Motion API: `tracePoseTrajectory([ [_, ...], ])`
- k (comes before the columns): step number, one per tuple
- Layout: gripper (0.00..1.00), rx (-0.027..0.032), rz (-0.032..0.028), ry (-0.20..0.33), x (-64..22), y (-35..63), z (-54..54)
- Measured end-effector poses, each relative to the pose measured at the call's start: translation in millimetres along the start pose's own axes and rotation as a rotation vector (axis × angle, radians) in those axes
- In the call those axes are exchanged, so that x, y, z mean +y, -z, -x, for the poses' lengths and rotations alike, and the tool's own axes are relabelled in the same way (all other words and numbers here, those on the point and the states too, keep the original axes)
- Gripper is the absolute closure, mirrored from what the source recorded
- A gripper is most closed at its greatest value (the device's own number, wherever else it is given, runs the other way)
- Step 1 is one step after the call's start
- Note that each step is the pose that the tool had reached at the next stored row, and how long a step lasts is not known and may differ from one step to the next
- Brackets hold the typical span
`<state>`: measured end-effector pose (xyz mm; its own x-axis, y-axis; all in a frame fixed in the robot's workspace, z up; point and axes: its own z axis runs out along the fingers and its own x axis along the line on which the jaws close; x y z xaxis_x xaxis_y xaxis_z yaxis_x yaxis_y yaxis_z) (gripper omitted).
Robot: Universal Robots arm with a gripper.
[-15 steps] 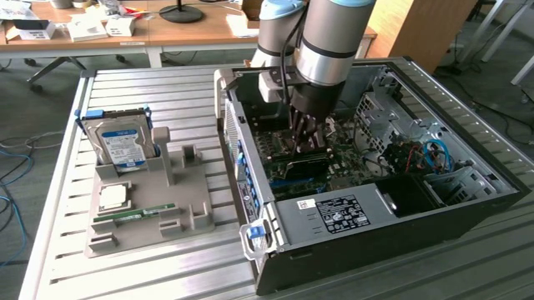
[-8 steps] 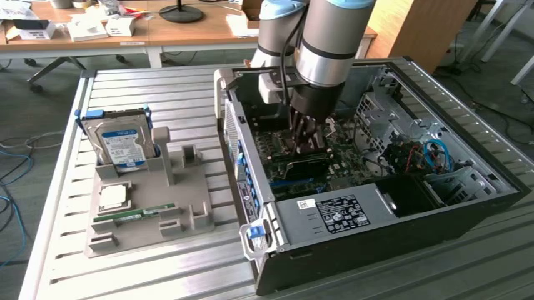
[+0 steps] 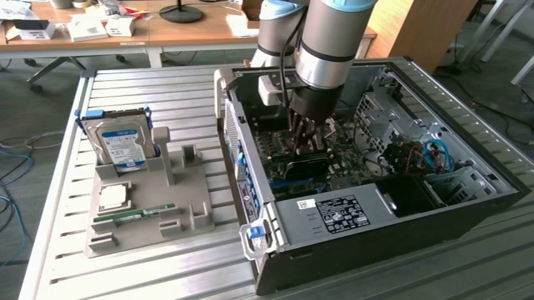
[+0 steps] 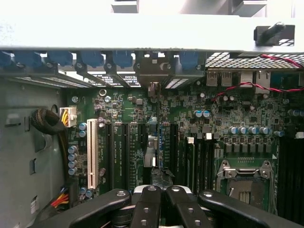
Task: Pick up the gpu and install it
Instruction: 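Press down on the gpu until it lock into place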
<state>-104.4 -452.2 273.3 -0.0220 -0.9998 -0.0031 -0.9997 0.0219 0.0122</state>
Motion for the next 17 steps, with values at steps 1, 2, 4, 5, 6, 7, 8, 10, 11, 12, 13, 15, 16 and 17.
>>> tracePoseTrajectory([
  [1,0.89,-0.0003,-0.0002,0.0,0.1,-0.1,0.1],
  [2,0.89,-0.0004,-0.0002,0.0,0.4,-0.3,0.6],
  [4,0.89,-0.0002,-0.0001,0.0,0.8,-0.4,1.6],
  [5,0.89,-0.0003,-0.0002,0.0,1.0,-0.6,2.0],
  [6,0.89,-0.0005,-0.0003,0.0,1.0,-1.2,2.1],
  [7,0.89,-0.0004,-0.0002,0.0,0.9,-1.9,2.2],
  [8,0.89,-0.0002,-0.0001,0.0,1.0,-2.6,2.3],
  [10,0.89,-0.0002,-0.0001,0.0,1.1,-3.9,2.4],
  [11,0.89,0.0001,0.0001,0.0,1.1,-4.0,2.4],
  [12,0.89,0.0001,0.0001,0.0,1.1,-4.1,2.3],
  [13,0.89,0.0001,0.0,0.0,1.1,-4.1,2.4],
  [15,0.89,-0.0002,-0.0001,0.0,1.1,-4.3,2.4],
  [16,0.89,-0.0003,-0.0002,0.0,1.0,-4.5,2.4],
  [17,0.89,-0.0007,-0.0004,0.0,1.0,-5.1,2.5],
])
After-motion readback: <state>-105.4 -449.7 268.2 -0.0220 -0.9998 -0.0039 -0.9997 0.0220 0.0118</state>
